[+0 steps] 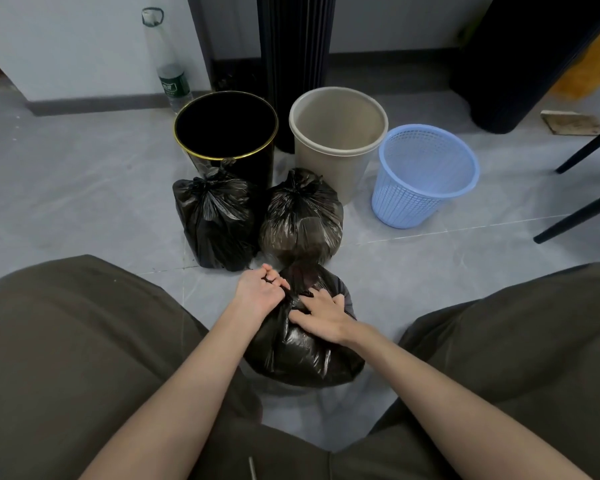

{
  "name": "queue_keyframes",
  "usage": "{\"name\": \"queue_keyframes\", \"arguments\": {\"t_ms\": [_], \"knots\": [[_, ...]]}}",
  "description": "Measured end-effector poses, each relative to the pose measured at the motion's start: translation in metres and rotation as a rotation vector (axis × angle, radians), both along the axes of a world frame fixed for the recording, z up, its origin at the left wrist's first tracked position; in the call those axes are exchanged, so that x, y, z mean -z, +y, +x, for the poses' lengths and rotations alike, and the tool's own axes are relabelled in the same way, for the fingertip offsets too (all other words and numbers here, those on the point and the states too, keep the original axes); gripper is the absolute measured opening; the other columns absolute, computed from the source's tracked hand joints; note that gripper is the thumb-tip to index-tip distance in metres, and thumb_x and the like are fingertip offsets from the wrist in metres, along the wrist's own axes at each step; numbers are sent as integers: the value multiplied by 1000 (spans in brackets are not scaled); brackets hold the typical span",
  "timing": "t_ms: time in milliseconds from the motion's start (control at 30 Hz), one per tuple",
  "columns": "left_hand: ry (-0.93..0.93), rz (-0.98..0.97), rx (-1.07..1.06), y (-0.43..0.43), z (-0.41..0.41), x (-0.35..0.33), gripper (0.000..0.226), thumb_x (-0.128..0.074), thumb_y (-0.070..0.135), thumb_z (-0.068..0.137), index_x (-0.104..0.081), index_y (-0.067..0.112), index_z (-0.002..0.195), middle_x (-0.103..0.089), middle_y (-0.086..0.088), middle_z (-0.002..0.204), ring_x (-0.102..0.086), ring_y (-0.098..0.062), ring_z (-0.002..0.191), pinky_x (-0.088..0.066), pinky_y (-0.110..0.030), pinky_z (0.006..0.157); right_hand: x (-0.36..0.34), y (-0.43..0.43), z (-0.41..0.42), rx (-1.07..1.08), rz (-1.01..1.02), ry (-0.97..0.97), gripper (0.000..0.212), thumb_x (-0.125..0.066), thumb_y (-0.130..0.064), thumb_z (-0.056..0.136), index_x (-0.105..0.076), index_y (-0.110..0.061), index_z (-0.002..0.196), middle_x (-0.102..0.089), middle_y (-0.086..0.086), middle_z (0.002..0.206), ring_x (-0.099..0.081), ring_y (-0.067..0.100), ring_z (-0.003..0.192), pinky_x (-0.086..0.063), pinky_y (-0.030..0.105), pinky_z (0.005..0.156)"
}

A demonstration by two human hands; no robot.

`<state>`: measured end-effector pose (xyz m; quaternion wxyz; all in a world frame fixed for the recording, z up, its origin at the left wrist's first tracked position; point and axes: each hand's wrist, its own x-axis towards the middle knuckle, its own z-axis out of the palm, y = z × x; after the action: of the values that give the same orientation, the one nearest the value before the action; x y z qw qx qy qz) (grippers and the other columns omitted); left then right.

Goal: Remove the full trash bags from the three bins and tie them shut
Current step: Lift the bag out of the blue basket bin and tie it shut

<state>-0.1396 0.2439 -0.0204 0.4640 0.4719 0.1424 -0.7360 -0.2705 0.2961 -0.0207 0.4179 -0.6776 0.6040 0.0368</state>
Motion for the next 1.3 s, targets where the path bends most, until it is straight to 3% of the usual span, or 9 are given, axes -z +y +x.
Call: {"name": "queue_keyframes", "arguments": {"t_ms": [200,333,433,767,933,1067,1133,1200,1300], "knots": [[18,0,6,1,-11,-13,41,-19,14,99,-38,13,63,-28,1,41,-16,-10,52,-21,-21,55,-2,0,-5,-5,-37,95,75,-46,-84,70,-58,-30,121,-53,2,128,-36,24,126,-20,44,102],[3,29,15,4,-17,-12,39,-20,9,97,-38,13,62,-28,1,38,-15,-10,52,-19,-21,53,5,-1,-6,45,-165,194,76,-47,-92,56,-69,-29,92,-66,-2,105,-51,22,114,-28,46,94],[-16,51,19,5,-19,-9,37,-22,4,94,-38,14,62,-28,1,37,-16,-11,51,-19,-21,52,5,1,-7,97,-162,209,56,-54,-81,66,-51,-25,57,-63,-2,82,-57,22,100,-30,45,91],[-73,-50,303,8,-21,-24,41,-24,14,101,-42,14,64,-31,1,40,-22,-12,53,-37,-29,74,14,1,-7,162,-85,194,34,-52,-48,84,-59,-17,73,-69,10,98,-58,28,103,-23,43,102],[-729,-305,548,-5,-9,-32,32,-33,6,98,-55,11,75,-43,-1,63,-43,-12,59,-35,-23,57,13,1,-11,179,-48,205,33,-51,-44,85,-52,-20,62,-69,10,100,-57,27,108,-20,42,106],[-1411,-834,953,-9,12,-57,17,-49,22,94,-58,15,106,-56,0,98,-54,-13,89,-45,-28,82,10,-3,-18,206,2,218,27,-52,-43,85,-62,-19,79,-68,10,106,-56,28,112,-18,42,108],[-1679,-1098,1433,-6,10,-70,53,-62,34,84,-44,20,132,-47,-3,126,-44,-20,118,-37,-39,104,7,-5,-18,186,-4,232,26,-52,-43,86,-60,-20,77,-68,10,106,-56,28,112,-19,42,107],[-1897,-1137,1871,9,4,-67,94,-69,42,75,-14,21,149,-26,-4,148,-20,-24,139,-14,-52,116,4,-7,-17,143,-14,244,30,-52,-43,86,-53,-20,67,-68,9,105,-56,27,111,-20,42,106],[-2170,-1129,2073,33,-2,-43,96,-64,27,83,2,7,150,-24,-13,151,-16,-28,143,6,-61,113,2,-7,-16,61,-45,251,31,-53,-41,85,-51,-19,63,-68,9,101,-57,28,108,-20,44,105]]}}
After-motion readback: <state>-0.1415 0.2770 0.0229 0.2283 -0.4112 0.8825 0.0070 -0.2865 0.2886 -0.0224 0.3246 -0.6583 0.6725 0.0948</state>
